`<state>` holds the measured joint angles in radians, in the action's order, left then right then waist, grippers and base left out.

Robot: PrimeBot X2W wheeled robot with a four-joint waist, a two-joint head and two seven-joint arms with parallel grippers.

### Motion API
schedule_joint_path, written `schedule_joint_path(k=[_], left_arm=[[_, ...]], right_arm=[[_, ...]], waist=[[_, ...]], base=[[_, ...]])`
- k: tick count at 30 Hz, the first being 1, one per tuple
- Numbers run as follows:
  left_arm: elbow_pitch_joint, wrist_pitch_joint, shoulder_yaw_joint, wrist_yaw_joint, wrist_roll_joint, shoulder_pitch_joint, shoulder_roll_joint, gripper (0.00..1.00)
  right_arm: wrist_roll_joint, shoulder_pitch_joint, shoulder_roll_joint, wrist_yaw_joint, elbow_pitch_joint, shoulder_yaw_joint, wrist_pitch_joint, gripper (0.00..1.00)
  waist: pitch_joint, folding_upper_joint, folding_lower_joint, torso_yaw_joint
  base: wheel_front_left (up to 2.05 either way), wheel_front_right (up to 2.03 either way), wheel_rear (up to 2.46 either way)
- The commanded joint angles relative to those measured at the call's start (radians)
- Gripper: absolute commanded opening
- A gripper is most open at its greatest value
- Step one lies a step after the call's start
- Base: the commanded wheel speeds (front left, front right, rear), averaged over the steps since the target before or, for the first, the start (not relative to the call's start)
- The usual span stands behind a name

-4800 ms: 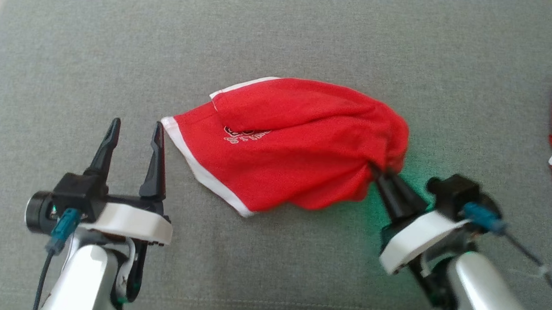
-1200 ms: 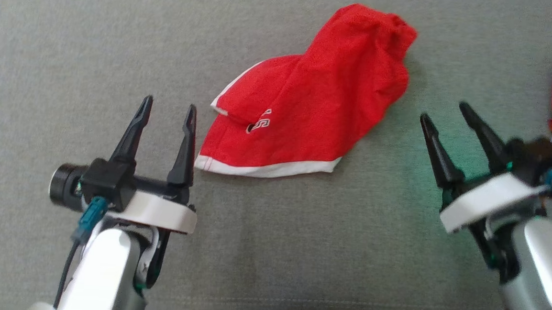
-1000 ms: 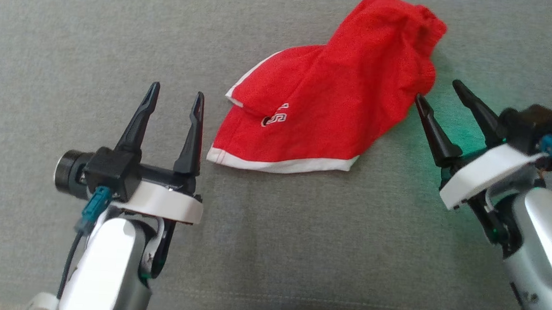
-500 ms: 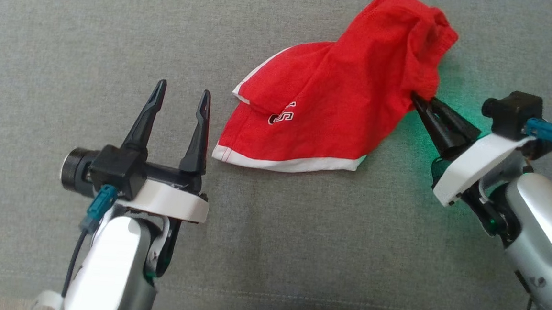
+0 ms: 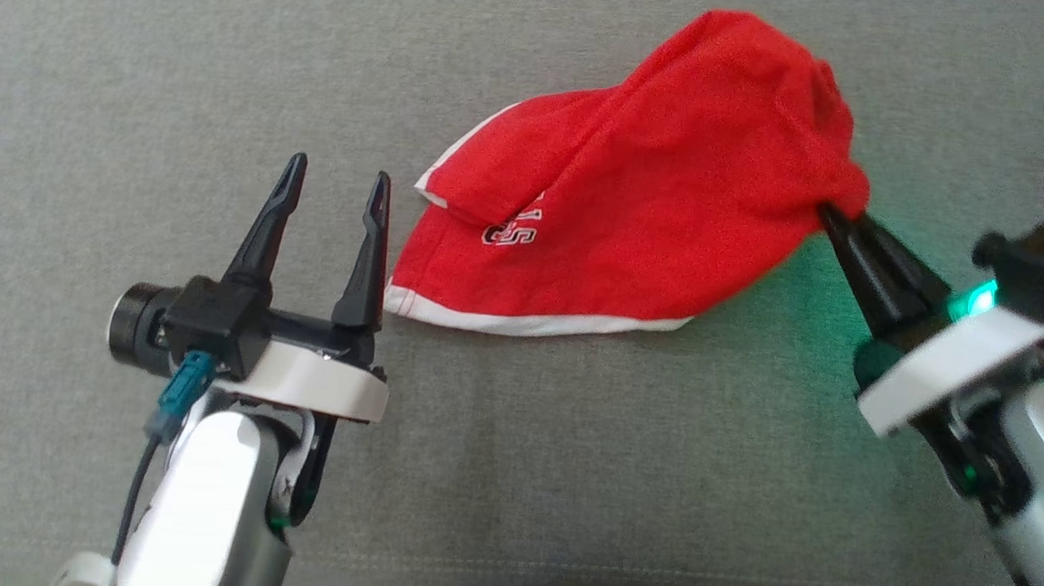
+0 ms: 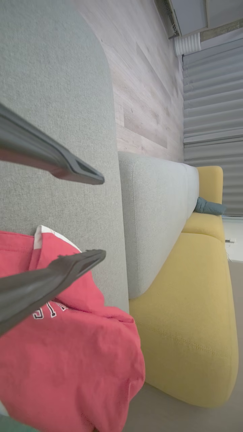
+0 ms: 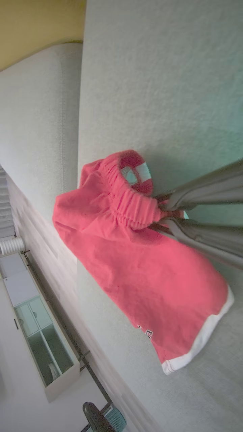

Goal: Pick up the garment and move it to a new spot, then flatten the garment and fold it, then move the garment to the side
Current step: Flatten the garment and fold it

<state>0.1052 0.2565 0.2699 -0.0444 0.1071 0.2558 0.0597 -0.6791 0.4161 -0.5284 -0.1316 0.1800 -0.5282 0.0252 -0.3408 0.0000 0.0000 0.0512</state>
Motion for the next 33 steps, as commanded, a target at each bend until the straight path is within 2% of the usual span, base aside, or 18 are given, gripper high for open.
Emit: schedule_joint_path(k=[1, 3, 8, 11, 16, 24, 33], left_arm=[[-0.033, 0.005, -0.045, -0.003, -0.011, 0.007, 0.01, 1.0], [-0.034, 0.005, -0.048, -0.003, -0.011, 0.004, 0.011, 1.0], [-0.039, 0.005, -0.056, -0.002, -0.014, -0.002, 0.013, 1.0], [-0.044, 0.005, -0.061, 0.0, -0.016, -0.001, 0.013, 1.0], [-0.043, 0.005, -0.053, 0.005, -0.013, 0.009, 0.008, 1.0], [-0.046, 0.005, -0.034, 0.009, -0.006, 0.034, 0.0, 1.0], [-0.045, 0.005, 0.002, 0.01, 0.007, 0.081, -0.007, 1.0]], right_arm=[[0.006, -0.06, -0.038, 0.001, -0.075, 0.044, -0.035, 0.0], [0.008, -0.087, -0.041, 0.001, -0.107, 0.073, -0.06, 0.0], [0.03, -0.22, -0.055, 0.001, -0.289, 0.238, -0.211, 0.0], [0.054, -0.302, -0.031, 0.001, -0.432, 0.357, -0.338, 0.0], [0.079, -0.336, 0.015, 0.001, -0.534, 0.427, -0.448, 0.0], [0.084, -0.273, 0.039, 0.001, -0.528, 0.406, -0.514, 0.0], [0.059, -0.12, 0.038, 0.001, -0.368, 0.325, -0.488, 0.0]], waist=[[0.007, 0.0, 0.0, -0.017], [0.009, 0.0, 0.0, -0.023], [0.014, 0.0, 0.0, -0.04], [0.009, 0.0, 0.0, -0.046], [0.0, 0.0, 0.0, -0.031], [-0.043, 0.0, 0.0, 0.019], [-0.111, 0.0, 0.0, 0.081]], base=[[0.0, 0.0, 0.0], [0.0, 0.0, 0.0], [0.0, 0.0, 0.0], [0.0, 0.0, 0.0], [0.0, 0.0, 0.0], [0.0, 0.0, 0.0], [0.0, 0.0, 0.0]])
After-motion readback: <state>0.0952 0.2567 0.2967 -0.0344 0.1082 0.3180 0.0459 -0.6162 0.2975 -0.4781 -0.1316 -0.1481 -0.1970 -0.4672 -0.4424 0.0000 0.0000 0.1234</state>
